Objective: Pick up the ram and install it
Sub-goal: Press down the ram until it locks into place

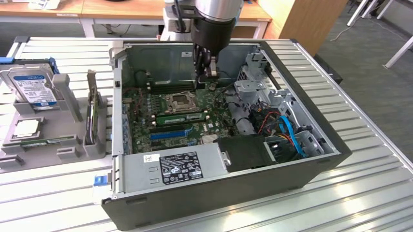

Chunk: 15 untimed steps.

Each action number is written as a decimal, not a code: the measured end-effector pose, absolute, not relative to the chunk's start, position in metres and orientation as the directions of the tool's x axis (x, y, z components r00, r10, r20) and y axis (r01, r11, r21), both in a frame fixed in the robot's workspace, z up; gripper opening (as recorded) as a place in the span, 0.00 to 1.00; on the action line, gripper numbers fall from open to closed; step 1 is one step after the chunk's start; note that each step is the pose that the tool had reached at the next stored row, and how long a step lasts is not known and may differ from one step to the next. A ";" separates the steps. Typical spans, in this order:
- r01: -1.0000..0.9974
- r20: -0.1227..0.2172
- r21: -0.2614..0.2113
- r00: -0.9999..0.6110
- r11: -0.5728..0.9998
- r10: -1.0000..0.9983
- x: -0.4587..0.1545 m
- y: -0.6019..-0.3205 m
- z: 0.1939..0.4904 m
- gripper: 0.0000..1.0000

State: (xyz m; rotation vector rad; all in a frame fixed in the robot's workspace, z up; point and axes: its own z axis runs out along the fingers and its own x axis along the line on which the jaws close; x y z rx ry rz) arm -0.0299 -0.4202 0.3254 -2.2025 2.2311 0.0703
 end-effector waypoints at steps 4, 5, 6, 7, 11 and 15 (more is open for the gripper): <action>-0.999 -0.035 0.031 -0.013 0.012 -0.999 -0.019 -0.421 0.325 0.10; -0.999 -0.035 0.032 -0.014 0.012 -0.999 -0.017 -0.421 0.325 0.10; -0.999 -0.035 0.032 -0.014 0.012 -0.999 -0.016 -0.421 0.325 0.10; -0.999 -0.035 0.032 -0.014 0.012 -0.999 -0.015 -0.421 0.325 0.10; -0.999 -0.035 0.032 -0.014 0.013 -0.999 -0.014 -0.421 0.325 0.10; -0.999 -0.036 0.032 -0.014 0.012 -0.999 -0.014 -0.421 0.324 0.10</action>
